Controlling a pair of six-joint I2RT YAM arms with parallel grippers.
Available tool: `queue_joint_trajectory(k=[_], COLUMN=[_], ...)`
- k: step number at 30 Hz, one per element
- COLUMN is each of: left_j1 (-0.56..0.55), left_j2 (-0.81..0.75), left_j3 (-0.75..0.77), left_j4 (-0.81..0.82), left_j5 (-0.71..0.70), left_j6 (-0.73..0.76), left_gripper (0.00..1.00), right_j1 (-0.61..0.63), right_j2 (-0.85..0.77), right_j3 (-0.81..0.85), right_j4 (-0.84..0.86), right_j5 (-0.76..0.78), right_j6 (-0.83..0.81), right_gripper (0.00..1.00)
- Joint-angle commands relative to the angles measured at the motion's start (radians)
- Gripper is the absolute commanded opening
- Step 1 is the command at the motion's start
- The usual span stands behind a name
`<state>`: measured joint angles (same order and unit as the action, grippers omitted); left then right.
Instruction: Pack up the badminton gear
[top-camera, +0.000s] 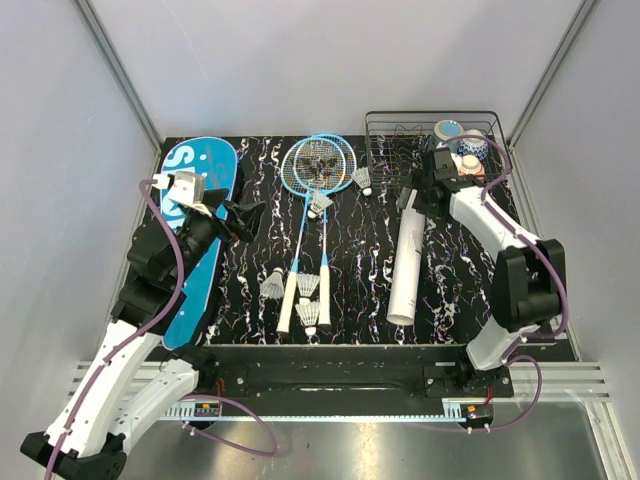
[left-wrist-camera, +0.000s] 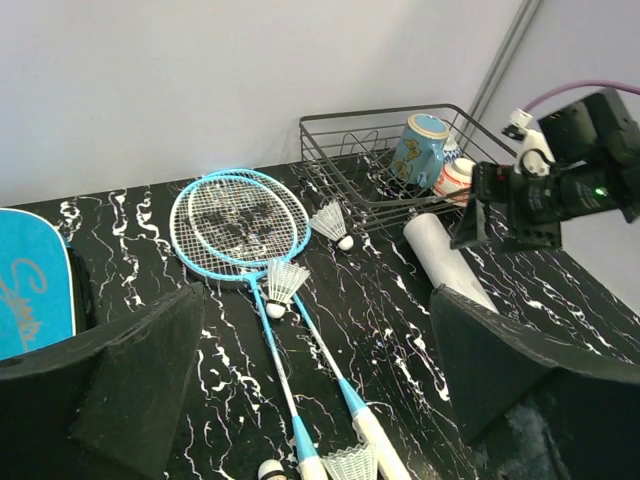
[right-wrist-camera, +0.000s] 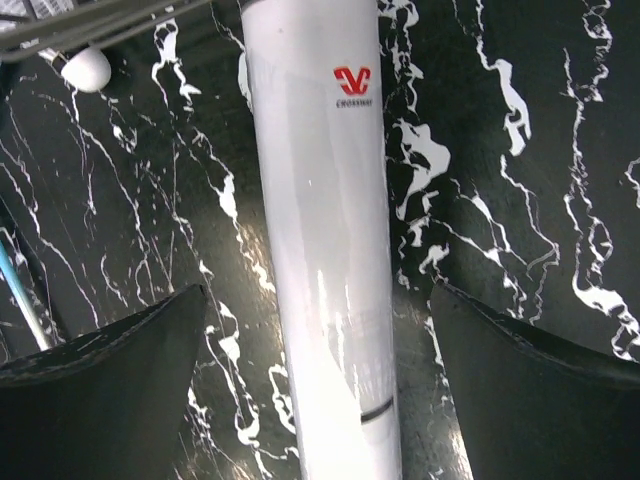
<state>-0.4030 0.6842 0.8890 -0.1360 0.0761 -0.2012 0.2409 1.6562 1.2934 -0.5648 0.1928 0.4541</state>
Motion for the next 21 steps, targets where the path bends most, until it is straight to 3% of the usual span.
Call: queue_joint_trajectory(k=[1,7,14,18,21], left_j1=[-0.023,-0.059,-0.074,-0.076,-0.077], left_j2=[0.017,0.017,0.023,0.028,0.031], left_j3=[0.056,0.064,0.068,0.068,0.068], left_j4=[0.010,-0.004,-0.010,-0.010,-0.010], left_j5=[0.002,-0.012,-0.010,-0.004,-0.004], left_j6=[0.023,0.032,0.033,0.028,0.026], left_gripper=[0.99,0.99,0.99,0.99,0.99], right_j1=[-0.018,-0.028,-0.028,-0.026,-0.026], right_j2=[0.080,0.184,0.195,0.205,0.179], right_j3=[0.105,0.107,0.000,-0.048,-0.107], right_j4=[-0.029,-0.038,0.026,0.058,0.098], right_j5=[-0.013,-0.039,-0.023,-0.061,-0.076], right_j6=[0.041,0.070,0.058,0.055,0.067], right_gripper=[1.00,1.00,0.99,0.87,0.84])
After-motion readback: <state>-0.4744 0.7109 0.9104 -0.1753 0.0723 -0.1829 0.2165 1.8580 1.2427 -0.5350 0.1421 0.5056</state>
